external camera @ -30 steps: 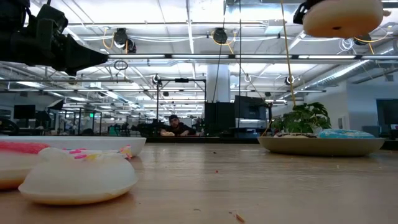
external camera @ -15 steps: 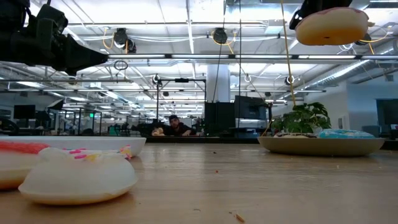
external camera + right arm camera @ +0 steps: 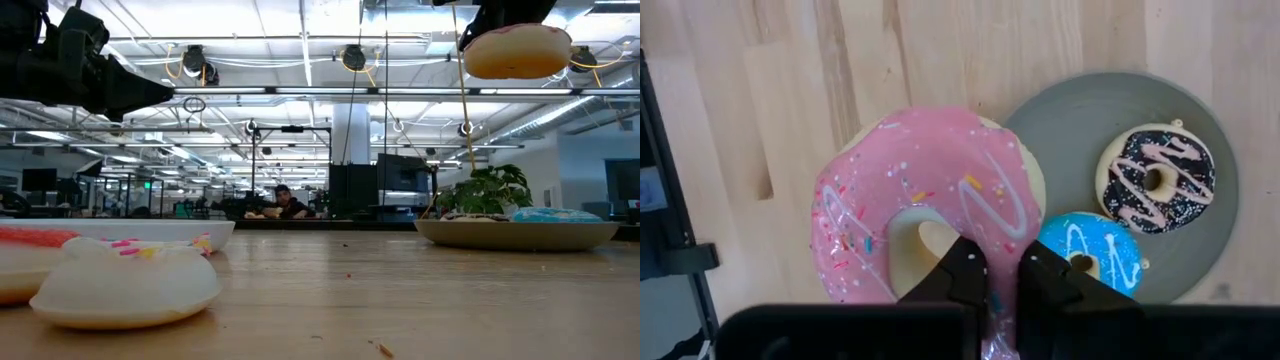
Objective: Pick & Place donuts
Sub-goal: Put the large pink donut on the gray plate
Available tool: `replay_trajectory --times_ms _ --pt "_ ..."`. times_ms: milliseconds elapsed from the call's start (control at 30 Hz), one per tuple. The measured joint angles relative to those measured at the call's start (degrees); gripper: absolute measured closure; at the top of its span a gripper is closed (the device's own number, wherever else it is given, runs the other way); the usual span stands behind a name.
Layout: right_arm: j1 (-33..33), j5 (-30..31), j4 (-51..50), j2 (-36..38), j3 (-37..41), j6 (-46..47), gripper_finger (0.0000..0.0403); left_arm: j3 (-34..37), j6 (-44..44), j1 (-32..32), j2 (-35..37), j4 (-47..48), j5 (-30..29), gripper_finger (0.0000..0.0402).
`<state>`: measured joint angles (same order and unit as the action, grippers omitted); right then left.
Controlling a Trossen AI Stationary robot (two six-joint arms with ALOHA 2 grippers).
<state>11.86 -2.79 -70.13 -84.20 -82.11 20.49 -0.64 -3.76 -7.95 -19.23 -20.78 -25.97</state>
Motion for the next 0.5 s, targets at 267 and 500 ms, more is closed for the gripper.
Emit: replay_trajectory --times_ms 267,500 --pt "-1.9 5.5 2.8 0.0 0.7 -2.1 0.0383 0.0 -0.1 0.0 0.0 -0.3 0.0 0.0376" --pt "-6.2 10.2 10.8 0.0 10.3 -4.7 0.0383 0.0 -0.1 0.0 0.0 -0.4 0.0 0.0376"
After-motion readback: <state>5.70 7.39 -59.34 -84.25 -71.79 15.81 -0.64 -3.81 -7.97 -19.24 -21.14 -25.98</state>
